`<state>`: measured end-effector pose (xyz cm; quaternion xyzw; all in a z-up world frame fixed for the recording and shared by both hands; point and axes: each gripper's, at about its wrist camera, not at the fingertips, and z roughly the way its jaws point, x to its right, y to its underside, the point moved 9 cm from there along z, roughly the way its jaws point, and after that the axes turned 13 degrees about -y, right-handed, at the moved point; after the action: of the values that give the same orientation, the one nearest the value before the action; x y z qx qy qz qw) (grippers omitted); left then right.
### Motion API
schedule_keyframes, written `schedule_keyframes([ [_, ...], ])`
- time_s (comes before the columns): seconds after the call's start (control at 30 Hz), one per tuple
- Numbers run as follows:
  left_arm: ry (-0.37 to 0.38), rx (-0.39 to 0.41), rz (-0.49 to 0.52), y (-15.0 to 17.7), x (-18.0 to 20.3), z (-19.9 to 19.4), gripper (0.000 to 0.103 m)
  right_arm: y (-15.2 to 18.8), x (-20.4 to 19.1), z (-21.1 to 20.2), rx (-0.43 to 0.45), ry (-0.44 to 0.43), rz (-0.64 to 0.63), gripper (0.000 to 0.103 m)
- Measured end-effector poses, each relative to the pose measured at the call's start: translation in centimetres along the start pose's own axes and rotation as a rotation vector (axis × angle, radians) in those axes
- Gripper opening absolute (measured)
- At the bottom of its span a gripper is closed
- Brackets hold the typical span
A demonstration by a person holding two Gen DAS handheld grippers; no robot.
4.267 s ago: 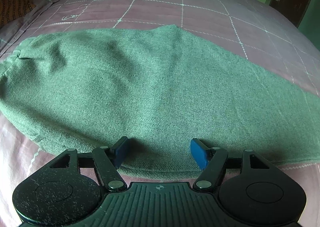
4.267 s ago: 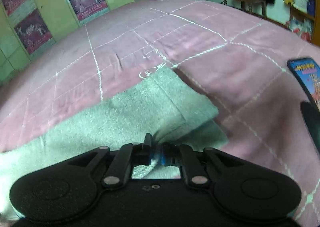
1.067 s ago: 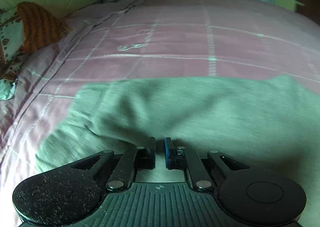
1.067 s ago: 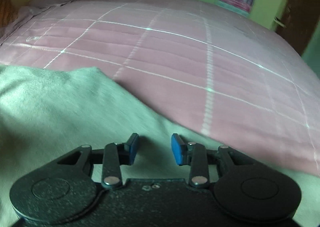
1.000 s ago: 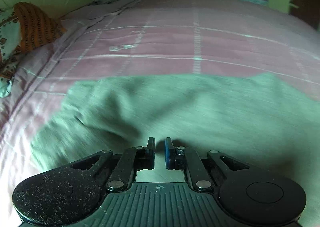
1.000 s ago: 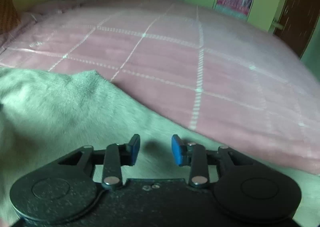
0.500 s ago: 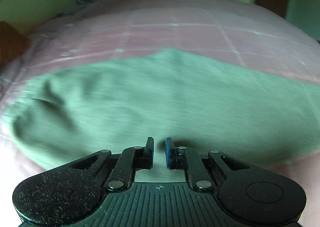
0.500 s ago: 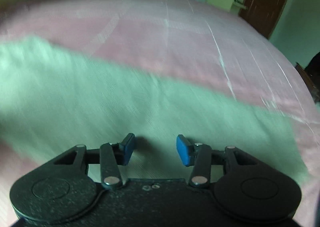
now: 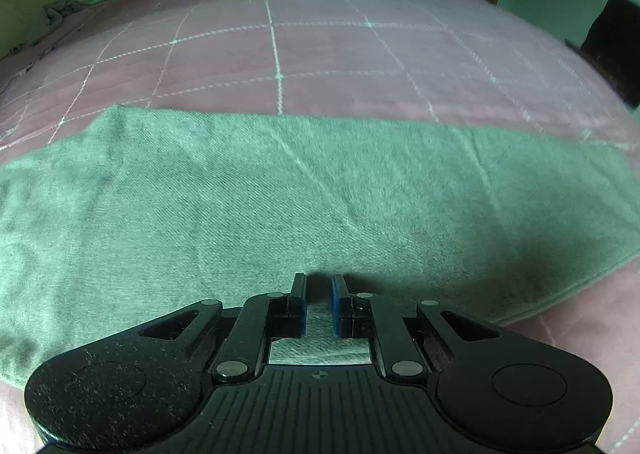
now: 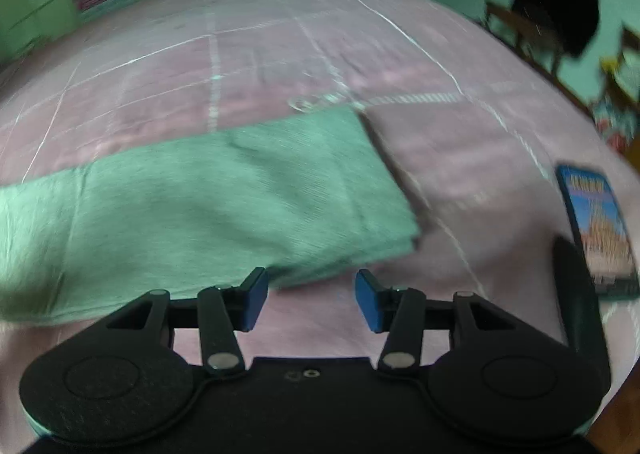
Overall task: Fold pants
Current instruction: 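Grasp the pants edge with the right gripper and lift it over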
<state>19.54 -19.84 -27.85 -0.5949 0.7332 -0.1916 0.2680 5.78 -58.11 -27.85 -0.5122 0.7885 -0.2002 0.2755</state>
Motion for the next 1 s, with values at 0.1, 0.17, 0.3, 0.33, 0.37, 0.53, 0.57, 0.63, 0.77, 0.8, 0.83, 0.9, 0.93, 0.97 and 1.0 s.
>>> schedule_keyframes([
  [0.1, -0.001, -0.008, -0.01, 0.0, 0.3, 0.0, 0.01, 0.1, 1.4, 0.4, 0.008, -0.032, 0.093, 0.059],
  [0.17, 0.02, -0.013, -0.026, -0.3, 0.3, -0.2, 0.01, -0.3, 2.3, 0.6, 0.026, -0.025, 0.13, 0.065],
  [0.3, 0.061, 0.0, -0.018, -0.6, 2.0, -0.8, 0.01, -1.4, 3.6, 1.1, 0.065, 0.001, 0.187, 0.052],
  [0.33, 0.068, 0.002, -0.01, -0.6, 2.7, -0.8, 0.011, -1.7, 3.8, 1.3, 0.07, 0.006, 0.205, 0.048],
  [0.37, 0.071, 0.0, -0.003, -0.5, 3.2, -0.7, 0.01, -1.8, 4.0, 1.2, 0.076, 0.001, 0.233, 0.044],
  [0.53, 0.038, -0.033, -0.015, -0.4, 3.7, 0.3, 0.011, -2.0, 3.9, 1.0, 0.076, 0.002, 0.165, 0.024],
  [0.57, 0.034, -0.034, -0.012, -0.5, 3.8, 0.2, 0.011, -2.0, 4.2, 0.7, 0.085, -0.01, 0.186, 0.024],
  [0.63, 0.022, -0.025, 0.006, -0.4, 4.1, 0.2, 0.011, -2.3, 4.3, 0.0, 0.11, -0.026, 0.205, 0.032],
  [0.77, -0.015, -0.008, 0.032, -0.4, 4.5, 0.5, 0.011, -1.9, 4.3, 1.1, 0.071, -0.044, 0.244, 0.033],
  [0.8, -0.02, -0.004, 0.035, -0.4, 4.5, 0.4, 0.011, -1.8, 4.2, 1.1, 0.074, -0.04, 0.239, 0.032],
  [0.83, -0.024, -0.001, 0.039, -0.3, 4.4, 0.4, 0.011, -1.8, 4.0, 1.1, 0.076, -0.046, 0.247, 0.028],
  [0.9, -0.028, 0.006, 0.047, -0.4, 4.4, 0.4, 0.011, -1.9, 3.8, 0.7, 0.099, -0.064, 0.272, 0.022],
  [0.93, -0.03, 0.01, 0.052, -0.4, 4.4, 0.4, 0.011, -1.9, 3.8, 0.8, 0.103, -0.049, 0.255, 0.02],
  [0.97, -0.031, 0.011, 0.054, -0.4, 4.4, 0.4, 0.011, -1.8, 3.9, 1.1, 0.089, -0.037, 0.241, 0.02],
  [1.0, -0.031, 0.012, 0.052, -0.4, 4.4, 0.4, 0.011, -1.7, 4.0, 1.3, 0.082, -0.03, 0.242, 0.02],
])
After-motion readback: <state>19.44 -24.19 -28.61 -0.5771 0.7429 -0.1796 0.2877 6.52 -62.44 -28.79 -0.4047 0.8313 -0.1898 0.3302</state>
